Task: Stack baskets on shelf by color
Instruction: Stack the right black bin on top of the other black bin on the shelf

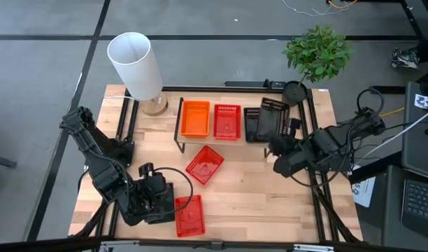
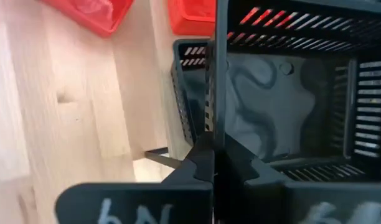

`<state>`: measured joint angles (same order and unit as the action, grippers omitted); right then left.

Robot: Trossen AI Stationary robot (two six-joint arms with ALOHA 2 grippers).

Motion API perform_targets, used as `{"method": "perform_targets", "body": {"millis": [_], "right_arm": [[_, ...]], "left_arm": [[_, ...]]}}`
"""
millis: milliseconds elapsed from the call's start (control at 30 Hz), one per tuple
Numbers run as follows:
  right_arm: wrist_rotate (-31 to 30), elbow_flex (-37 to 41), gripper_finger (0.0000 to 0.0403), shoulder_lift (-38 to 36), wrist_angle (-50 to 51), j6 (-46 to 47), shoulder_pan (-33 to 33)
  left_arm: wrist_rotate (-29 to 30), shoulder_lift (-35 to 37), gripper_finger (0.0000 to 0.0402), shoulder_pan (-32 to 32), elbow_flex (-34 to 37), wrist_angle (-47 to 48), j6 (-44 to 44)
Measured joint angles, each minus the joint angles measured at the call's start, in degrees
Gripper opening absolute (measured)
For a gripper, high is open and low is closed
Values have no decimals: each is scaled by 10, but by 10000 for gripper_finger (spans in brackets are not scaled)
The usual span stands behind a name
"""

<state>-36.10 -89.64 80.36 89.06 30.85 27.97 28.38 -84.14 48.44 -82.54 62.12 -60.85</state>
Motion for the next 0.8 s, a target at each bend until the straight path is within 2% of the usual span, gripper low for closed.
{"method": "perform_targets", "body": {"millis": [400, 800], "right_arm": [[132, 2, 0, 0, -65, -181, -121], [163, 63, 0, 0, -113, -222, -154]], "left_arm": [[0, 0, 119, -24, 0, 0, 0], [0, 0, 119, -24, 0, 0, -1]]}}
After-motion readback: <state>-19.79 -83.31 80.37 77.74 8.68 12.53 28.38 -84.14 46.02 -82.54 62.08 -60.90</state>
